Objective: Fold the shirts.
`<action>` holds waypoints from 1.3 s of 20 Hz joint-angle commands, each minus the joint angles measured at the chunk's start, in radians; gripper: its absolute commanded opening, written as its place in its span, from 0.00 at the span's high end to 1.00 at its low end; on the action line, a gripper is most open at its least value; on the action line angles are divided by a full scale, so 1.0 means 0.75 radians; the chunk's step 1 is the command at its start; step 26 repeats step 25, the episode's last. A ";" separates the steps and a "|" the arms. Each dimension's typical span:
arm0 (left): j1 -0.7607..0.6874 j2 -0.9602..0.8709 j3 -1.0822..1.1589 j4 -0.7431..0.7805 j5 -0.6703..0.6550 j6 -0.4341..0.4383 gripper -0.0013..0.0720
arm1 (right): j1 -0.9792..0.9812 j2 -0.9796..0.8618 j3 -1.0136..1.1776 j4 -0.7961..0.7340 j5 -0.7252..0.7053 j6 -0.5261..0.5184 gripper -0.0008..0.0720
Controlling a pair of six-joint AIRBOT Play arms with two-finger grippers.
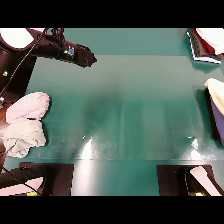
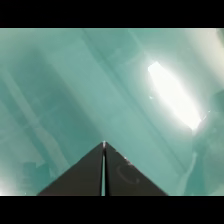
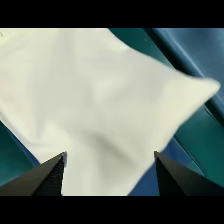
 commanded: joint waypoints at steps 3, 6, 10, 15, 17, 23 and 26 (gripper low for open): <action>-0.001 0.001 0.000 0.001 -0.025 0.007 0.94 | 0.048 0.010 -0.014 -0.104 0.050 0.093 0.12; -0.001 0.001 0.000 0.001 -0.019 0.008 0.94 | 0.199 0.010 -0.012 0.169 0.058 0.129 0.13; -0.001 0.001 0.001 -0.004 -0.016 0.006 0.94 | 0.551 0.010 -0.012 0.501 0.050 0.130 0.48; -0.001 0.001 0.001 -0.004 0.073 0.007 0.94 | 1.020 0.010 -0.012 0.501 -0.075 0.129 0.96; -0.001 0.001 0.001 -0.004 0.103 0.006 0.94 | 1.142 0.010 -0.012 0.490 -0.133 0.129 0.97; -0.001 0.001 0.001 -0.004 0.190 0.006 0.94 | 1.243 0.010 -0.012 0.493 -0.137 0.129 0.96; -0.001 0.001 0.001 -0.004 0.193 0.006 0.94 | 1.241 0.010 -0.012 0.492 -0.124 0.129 0.97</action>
